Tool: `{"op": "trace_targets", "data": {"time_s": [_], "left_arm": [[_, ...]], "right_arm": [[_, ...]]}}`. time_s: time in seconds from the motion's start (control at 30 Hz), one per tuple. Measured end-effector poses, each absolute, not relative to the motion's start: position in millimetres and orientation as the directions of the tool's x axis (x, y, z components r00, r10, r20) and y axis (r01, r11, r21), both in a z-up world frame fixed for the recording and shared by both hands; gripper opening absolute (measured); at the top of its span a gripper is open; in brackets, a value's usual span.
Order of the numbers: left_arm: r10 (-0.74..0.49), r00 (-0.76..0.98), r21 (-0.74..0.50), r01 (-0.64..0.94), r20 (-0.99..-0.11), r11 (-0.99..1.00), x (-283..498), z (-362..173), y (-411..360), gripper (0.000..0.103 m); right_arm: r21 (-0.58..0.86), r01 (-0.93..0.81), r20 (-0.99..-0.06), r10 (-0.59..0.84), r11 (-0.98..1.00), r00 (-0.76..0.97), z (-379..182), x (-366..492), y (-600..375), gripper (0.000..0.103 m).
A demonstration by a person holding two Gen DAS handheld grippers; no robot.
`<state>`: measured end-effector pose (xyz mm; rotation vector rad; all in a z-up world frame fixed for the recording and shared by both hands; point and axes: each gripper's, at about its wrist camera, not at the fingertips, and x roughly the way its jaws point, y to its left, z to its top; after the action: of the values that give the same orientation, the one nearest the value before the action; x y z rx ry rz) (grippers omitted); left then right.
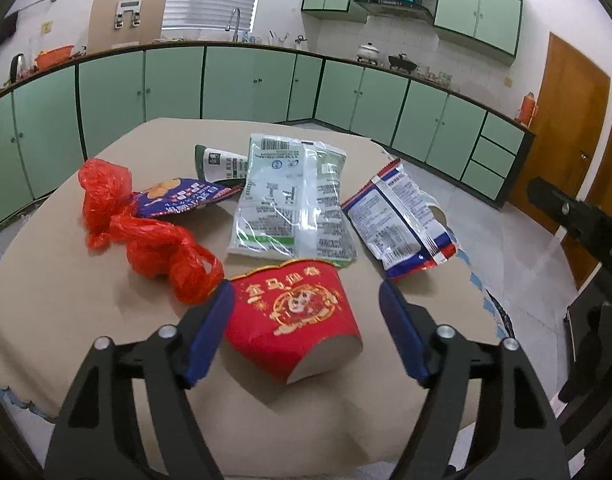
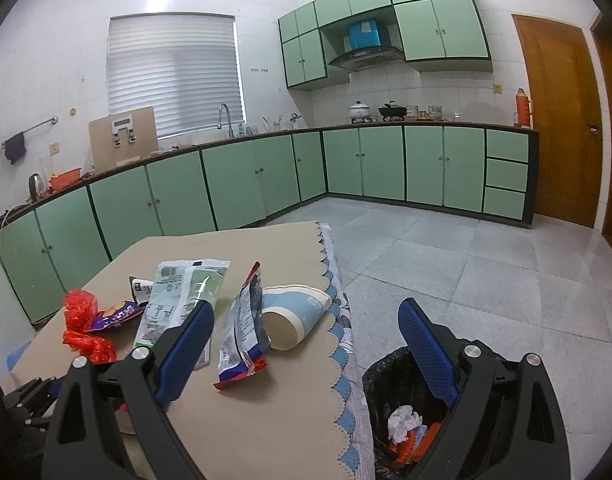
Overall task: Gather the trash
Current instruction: 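Lower the left tool around the red paper cup and close it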
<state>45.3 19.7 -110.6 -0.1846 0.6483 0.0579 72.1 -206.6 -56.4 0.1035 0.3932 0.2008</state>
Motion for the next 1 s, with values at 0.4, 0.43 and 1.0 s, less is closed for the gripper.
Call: {"op": "trace_targets", "data": {"time_s": [0.4, 0.43, 1.0], "left_arm": [[0.009, 0.749, -0.132, -0.129, -0.662, 0.983, 47.8, -127.1, 14.9, 0.076], [0.012, 0.749, -0.136, -0.135, -0.662, 0.982, 47.3, -126.9, 16.5, 0.076], [-0.03, 0.706, -0.204, -0.164, -0.708, 0.965, 59.1, -143.6, 30.8, 0.054]], "right_arm": [[0.143, -0.168, -0.359, 0.209, 0.975, 0.91, -53.0, 70.1, -209.8, 0.091], [0.14, -0.17, -0.359, 0.21, 0.975, 0.909, -53.2, 70.3, -209.1, 0.091], [0.138, -0.161, -0.363, 0.201, 0.977, 0.91, -54.0, 72.7, -212.7, 0.091]]}}
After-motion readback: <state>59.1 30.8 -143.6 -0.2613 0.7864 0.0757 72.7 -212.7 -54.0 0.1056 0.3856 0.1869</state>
